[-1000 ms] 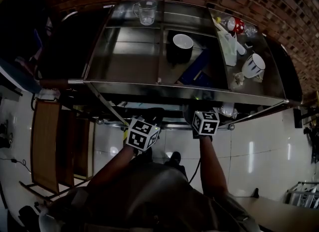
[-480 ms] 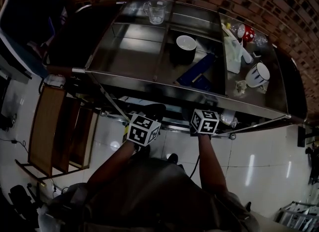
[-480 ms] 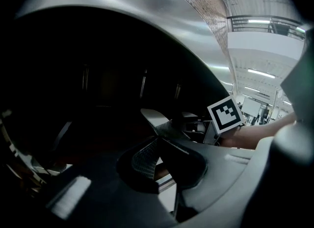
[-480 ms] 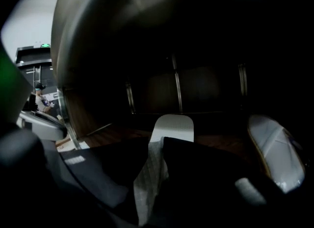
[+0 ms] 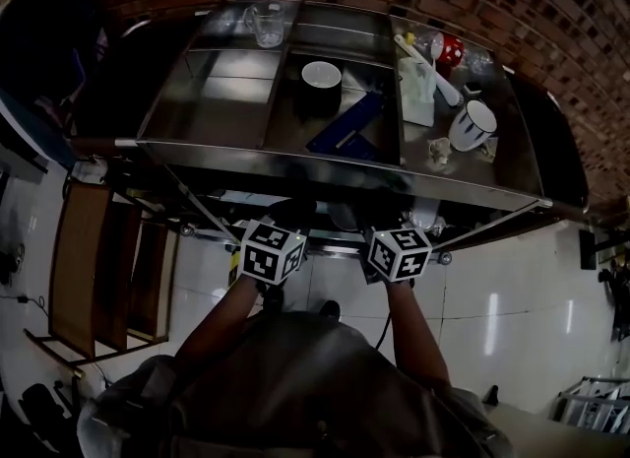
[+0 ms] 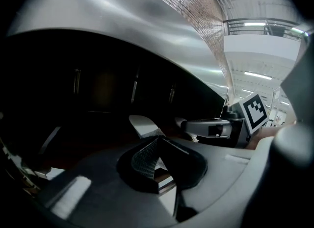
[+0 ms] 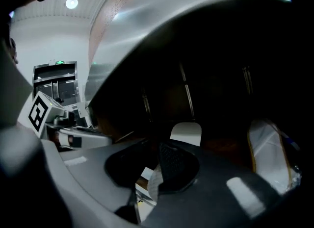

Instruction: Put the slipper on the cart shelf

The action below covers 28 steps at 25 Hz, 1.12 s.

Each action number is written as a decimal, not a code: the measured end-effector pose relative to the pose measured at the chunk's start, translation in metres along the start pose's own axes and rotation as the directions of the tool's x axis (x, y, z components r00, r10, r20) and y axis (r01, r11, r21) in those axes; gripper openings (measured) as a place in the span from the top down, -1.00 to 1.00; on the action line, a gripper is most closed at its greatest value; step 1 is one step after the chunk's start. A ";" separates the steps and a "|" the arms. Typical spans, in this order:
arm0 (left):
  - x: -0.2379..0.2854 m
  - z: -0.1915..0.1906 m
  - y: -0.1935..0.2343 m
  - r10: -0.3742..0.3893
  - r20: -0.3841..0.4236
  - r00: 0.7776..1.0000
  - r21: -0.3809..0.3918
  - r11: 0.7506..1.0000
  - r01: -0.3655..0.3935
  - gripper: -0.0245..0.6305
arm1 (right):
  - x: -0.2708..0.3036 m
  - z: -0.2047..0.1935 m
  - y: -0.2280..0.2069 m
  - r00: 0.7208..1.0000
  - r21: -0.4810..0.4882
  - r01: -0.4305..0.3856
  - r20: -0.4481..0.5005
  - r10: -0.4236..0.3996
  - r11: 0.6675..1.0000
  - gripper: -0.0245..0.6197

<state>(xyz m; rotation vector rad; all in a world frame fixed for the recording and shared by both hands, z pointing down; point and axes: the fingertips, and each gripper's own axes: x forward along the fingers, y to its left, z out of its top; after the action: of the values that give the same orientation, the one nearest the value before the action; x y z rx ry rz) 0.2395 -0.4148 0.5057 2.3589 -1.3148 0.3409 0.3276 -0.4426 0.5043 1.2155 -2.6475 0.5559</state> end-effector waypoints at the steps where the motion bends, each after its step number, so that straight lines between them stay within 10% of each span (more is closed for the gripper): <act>1: 0.000 0.001 -0.005 -0.011 0.001 1.000 0.004 1.000 0.011 0.90 | -0.005 0.002 0.004 1.000 -0.005 -0.009 0.001 0.009 1.000 0.83; 10: -0.014 0.018 -0.026 -0.075 0.026 0.997 0.037 0.997 0.074 0.90 | -0.037 0.021 0.039 0.989 -0.016 -0.144 0.024 0.145 0.989 0.92; 28: -0.019 0.018 -0.030 -0.070 0.012 0.997 0.036 0.997 0.069 0.90 | -0.038 0.025 0.047 0.989 -0.041 -0.150 -0.008 0.149 0.988 0.92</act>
<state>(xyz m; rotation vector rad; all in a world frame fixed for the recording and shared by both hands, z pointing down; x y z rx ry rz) 0.2558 -0.3950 0.4754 2.4341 -1.2389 0.3307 0.3163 -0.3980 0.4574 1.0083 -2.7470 0.5226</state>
